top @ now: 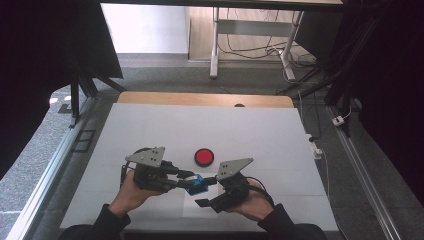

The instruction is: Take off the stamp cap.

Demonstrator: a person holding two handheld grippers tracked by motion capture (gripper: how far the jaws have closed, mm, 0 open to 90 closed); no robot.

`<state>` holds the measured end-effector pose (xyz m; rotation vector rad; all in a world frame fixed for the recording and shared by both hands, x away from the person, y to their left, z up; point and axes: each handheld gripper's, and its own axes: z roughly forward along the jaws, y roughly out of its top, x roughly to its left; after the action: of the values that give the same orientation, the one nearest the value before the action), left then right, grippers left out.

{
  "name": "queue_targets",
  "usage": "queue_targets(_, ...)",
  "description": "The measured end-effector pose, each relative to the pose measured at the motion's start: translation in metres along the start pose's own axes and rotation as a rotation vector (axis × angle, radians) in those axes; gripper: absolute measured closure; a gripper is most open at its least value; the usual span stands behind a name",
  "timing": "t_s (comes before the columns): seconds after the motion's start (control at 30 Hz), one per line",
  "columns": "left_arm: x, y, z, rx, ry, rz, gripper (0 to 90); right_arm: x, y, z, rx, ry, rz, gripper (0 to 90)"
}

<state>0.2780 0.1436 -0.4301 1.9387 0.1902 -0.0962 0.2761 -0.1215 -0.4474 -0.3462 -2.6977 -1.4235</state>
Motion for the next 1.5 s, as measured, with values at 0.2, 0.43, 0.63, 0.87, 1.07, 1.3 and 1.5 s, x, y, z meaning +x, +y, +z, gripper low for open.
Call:
queue_targets(0.2,-0.0008,0.0005,0.0005,-0.003,-0.021,0.014,71.1,-0.0022,0.0018,-0.0007,-0.007,0.050,-0.003,49.6)
queue_targets(0.43,-0.0010,0.0003,0.0006,-0.013,-0.043,0.027,71.0,-0.0042,0.0025,-0.0019,-0.034,0.100,0.007,60.4)
queue_targets(0.63,-0.0015,0.0006,0.0006,-0.019,-0.053,0.033,71.0,-0.0048,0.0023,-0.0023,-0.036,0.119,0.001,63.2)
queue_targets(0.87,-0.0017,0.0006,-0.0004,-0.027,-0.054,0.041,71.1,-0.0043,0.0024,-0.0025,-0.041,0.130,-0.005,67.6)
queue_targets(1.07,-0.0020,0.0008,-0.0010,-0.034,-0.054,0.044,71.1,-0.0059,0.0023,-0.0029,-0.049,0.148,0.006,69.0)
queue_targets(1.3,-0.0034,0.0018,-0.0027,-0.042,-0.042,0.053,71.1,-0.0084,0.0028,-0.0025,-0.053,0.169,0.061,69.4)
queue_targets(1.5,-0.0020,0.0019,-0.0026,-0.040,-0.072,0.033,71.1,-0.0038,0.0041,-0.0040,-0.048,0.155,-0.015,69.7)
